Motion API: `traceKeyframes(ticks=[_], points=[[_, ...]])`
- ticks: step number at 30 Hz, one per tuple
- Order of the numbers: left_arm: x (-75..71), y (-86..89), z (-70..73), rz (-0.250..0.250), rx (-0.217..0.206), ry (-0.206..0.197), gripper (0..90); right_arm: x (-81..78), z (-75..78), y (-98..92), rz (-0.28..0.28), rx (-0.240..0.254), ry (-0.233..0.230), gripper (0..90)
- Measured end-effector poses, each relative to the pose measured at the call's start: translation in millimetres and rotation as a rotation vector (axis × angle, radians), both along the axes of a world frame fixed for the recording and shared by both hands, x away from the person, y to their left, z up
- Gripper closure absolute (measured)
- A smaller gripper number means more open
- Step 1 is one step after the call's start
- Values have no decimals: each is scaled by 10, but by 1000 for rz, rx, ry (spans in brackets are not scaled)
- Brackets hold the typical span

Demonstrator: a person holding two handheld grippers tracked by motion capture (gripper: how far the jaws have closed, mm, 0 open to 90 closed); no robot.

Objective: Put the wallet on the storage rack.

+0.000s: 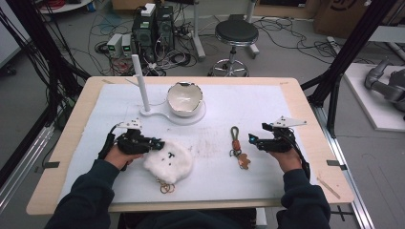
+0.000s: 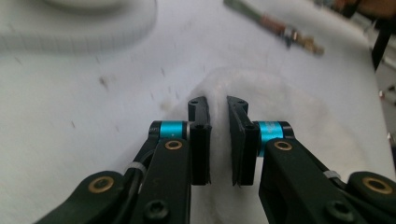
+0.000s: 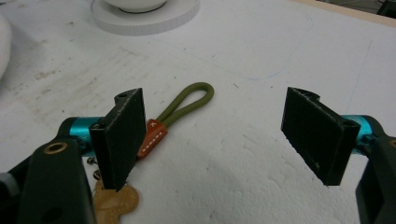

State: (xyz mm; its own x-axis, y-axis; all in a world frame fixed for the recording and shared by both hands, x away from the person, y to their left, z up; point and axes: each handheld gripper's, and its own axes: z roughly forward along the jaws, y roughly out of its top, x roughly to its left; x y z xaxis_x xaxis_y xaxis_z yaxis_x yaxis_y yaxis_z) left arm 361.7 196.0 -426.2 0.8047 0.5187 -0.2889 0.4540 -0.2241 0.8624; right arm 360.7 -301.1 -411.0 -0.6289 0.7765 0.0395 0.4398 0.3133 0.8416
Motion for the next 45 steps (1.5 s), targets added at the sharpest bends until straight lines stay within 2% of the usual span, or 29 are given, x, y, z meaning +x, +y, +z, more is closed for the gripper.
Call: traceKeyframes(ticks=[3,6,8,13,18,22,26,29,32,34,36,39,41,44,45], points=[[-30,23,100,71,-63,-85,802,-5,17,49,15,26,1,226],[-55,6,163,124,-114,-151,802,-1,40,163,50,60,6,226],[-63,-18,186,147,-139,-176,802,-3,46,280,91,92,9,226],[-92,-98,232,169,-145,-238,802,-17,56,634,203,133,39,245],[-102,-160,321,169,-186,-277,802,-3,42,964,295,187,76,256],[-116,-238,348,160,-198,-294,802,8,-7,1180,354,192,121,265],[-124,-302,344,133,-220,-291,802,26,-74,1328,435,220,178,422],[-126,-340,328,116,-211,-286,801,40,-91,1359,460,238,203,574],[-102,-342,297,100,-190,-255,790,40,-60,1322,455,213,184,716],[-82,-345,261,93,-159,-223,775,33,-21,1273,437,195,148,753],[-59,-350,227,72,-111,-193,741,21,22,1227,414,175,102,769],[-42,-388,175,35,-56,-143,613,-1,86,1176,409,142,34,781],[-47,-421,158,31,-15,-166,568,-20,127,1176,423,105,-9,784],[-42,-425,157,46,-8,-191,454,-50,175,1188,462,65,-59,786],[-41,-416,159,44,-12,-195,444,-56,185,1196,477,52,-61,785]])
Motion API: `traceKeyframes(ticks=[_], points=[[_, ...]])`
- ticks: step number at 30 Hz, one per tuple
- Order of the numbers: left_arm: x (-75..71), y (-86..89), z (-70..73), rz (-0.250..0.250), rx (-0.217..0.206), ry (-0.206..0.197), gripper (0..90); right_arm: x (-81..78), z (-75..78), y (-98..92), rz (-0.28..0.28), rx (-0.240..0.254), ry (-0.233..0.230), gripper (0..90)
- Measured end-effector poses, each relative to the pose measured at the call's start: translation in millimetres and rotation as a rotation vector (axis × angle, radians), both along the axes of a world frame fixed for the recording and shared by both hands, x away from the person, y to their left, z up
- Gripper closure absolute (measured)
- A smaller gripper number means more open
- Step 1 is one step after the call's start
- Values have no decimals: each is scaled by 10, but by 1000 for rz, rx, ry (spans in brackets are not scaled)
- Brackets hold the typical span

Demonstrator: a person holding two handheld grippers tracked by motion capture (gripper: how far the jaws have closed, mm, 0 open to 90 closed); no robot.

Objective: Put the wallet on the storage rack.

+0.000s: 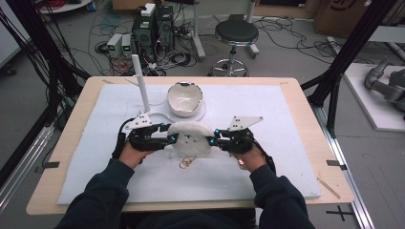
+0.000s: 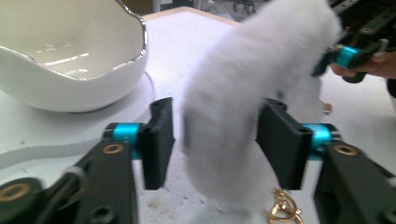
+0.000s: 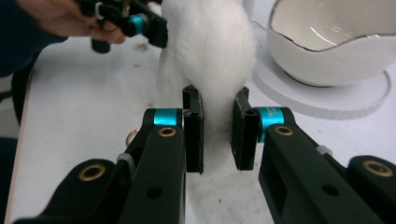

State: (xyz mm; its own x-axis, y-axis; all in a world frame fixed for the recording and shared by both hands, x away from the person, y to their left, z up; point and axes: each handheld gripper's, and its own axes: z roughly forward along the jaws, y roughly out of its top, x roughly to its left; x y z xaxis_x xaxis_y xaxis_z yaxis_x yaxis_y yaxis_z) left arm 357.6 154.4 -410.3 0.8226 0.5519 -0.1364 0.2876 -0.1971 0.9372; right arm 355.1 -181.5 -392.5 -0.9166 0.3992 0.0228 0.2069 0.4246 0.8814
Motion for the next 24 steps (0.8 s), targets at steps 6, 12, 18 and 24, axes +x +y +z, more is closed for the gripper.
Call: traceKeyframes(ticks=[6,12,18,24], points=[[-35,12,32,-86,-43,-31,738,13,19,-23,-18,30,14,730],[-33,91,88,-73,-168,-48,752,92,-49,-96,-89,128,121,469],[-37,6,49,-91,-116,-23,739,76,-81,-13,-22,144,151,703],[5,-62,-36,-65,-26,70,623,17,53,-64,-69,136,15,744]])
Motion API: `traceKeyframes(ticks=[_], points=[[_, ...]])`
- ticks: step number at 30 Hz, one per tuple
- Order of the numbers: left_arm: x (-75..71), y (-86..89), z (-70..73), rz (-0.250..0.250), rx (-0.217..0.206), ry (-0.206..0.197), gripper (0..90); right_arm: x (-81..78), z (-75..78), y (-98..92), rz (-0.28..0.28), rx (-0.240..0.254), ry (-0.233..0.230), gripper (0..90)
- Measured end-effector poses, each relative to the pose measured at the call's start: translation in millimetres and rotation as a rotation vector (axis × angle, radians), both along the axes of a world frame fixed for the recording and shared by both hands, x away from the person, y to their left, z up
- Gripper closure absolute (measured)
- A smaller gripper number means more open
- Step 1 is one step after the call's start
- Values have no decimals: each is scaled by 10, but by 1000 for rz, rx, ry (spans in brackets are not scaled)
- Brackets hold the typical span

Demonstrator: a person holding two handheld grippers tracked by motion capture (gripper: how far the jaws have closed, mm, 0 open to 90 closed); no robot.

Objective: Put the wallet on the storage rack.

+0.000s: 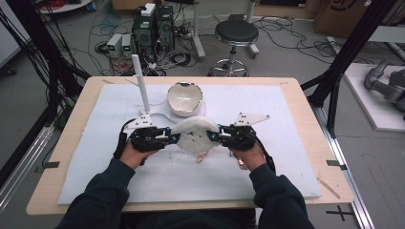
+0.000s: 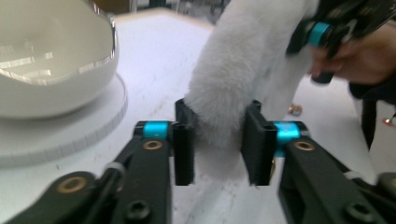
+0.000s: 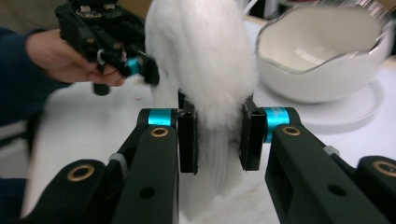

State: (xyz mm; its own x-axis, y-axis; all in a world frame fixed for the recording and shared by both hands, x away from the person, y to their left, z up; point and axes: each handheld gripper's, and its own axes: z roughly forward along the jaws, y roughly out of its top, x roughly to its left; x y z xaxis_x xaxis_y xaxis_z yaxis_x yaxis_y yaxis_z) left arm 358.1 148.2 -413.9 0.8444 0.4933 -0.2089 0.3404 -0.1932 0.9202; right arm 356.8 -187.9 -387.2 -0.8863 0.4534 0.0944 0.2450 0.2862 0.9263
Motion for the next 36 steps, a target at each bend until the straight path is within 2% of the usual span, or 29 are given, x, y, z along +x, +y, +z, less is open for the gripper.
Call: traceKeyframes(ticks=[2,4,6,10,12,15,17,21,26,28,36], points=[[25,44,2,31,-4,8,556,-23,64,9,-7,-27,-53,747],[45,127,22,84,-24,8,476,-30,150,18,-10,-40,-95,750],[59,229,37,137,-30,1,452,-13,215,26,-19,-47,-127,753],[91,462,41,221,-39,-14,393,48,351,54,-41,-69,-165,756],[104,590,43,268,-22,-30,352,102,422,75,-46,-86,-178,756],[124,719,30,315,-21,-23,294,202,542,113,-51,-114,-197,756],[129,783,26,329,-16,-23,266,276,628,145,-55,-128,-206,756],[129,900,34,358,-30,-52,243,423,816,232,-50,-153,-236,756],[136,951,19,375,-24,-42,243,604,1015,370,-46,-184,-265,755],[140,953,11,378,-18,-39,243,682,1071,436,-48,-183,-280,755],[149,940,-7,370,-27,-21,244,976,1162,714,-39,-259,-298,755]])
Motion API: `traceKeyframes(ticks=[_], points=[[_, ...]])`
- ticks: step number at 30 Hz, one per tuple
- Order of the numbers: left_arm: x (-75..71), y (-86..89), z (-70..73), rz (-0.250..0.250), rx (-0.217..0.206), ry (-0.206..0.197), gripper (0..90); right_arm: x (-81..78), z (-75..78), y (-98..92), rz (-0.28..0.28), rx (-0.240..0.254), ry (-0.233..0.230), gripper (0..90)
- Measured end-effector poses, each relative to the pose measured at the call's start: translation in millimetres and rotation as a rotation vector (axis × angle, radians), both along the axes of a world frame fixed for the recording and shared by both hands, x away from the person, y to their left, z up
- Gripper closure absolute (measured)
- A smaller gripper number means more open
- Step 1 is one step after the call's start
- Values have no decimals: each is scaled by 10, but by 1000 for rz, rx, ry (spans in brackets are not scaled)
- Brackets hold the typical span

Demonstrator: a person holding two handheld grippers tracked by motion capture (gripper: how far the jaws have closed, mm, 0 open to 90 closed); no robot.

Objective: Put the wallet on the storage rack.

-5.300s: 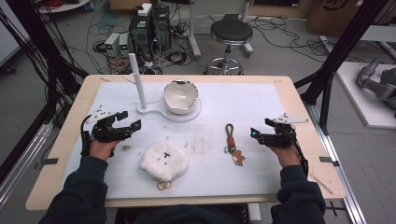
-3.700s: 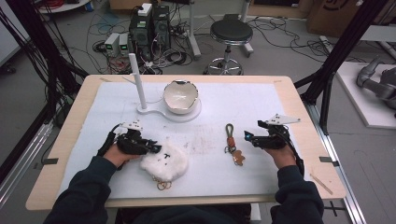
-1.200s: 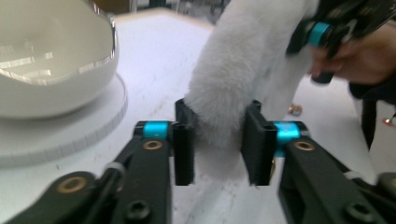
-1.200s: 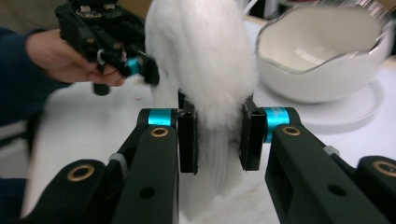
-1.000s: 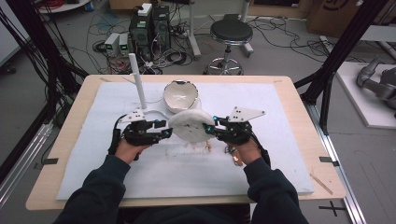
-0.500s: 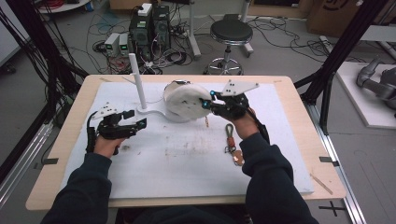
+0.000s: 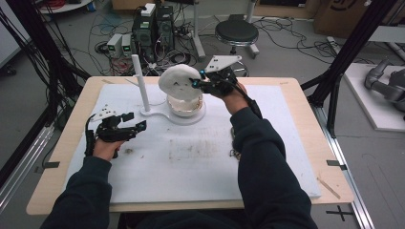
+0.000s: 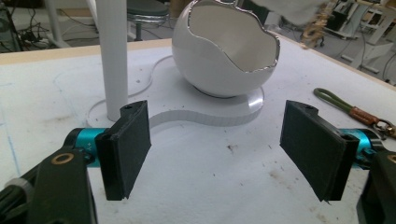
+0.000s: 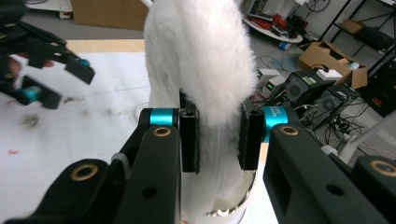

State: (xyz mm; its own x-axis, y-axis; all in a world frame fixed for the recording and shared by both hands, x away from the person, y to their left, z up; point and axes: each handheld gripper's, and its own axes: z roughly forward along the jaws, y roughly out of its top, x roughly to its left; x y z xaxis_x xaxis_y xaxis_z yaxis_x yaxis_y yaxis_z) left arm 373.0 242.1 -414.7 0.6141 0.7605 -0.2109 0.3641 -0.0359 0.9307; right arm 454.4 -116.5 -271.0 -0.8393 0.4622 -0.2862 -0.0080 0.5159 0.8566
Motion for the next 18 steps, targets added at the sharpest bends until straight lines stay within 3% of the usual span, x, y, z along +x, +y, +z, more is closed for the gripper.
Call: traceKeyframes(ticks=[7,10,13,15,16,18], points=[[-1,4,-8,-1,-4,4,246,215,29,175,-13,-42,-23,754],[-5,16,-14,1,-7,4,248,283,-17,205,-22,-91,-47,754],[-8,26,-17,4,-7,6,248,312,-69,192,-30,-142,-36,754],[-10,24,-19,4,-9,6,249,326,-81,182,-28,-164,-51,753],[-11,24,-19,4,-9,8,249,323,-113,171,-30,-204,-69,753],[-12,24,-20,5,-10,9,249,317,-149,155,-36,-239,-89,753]])
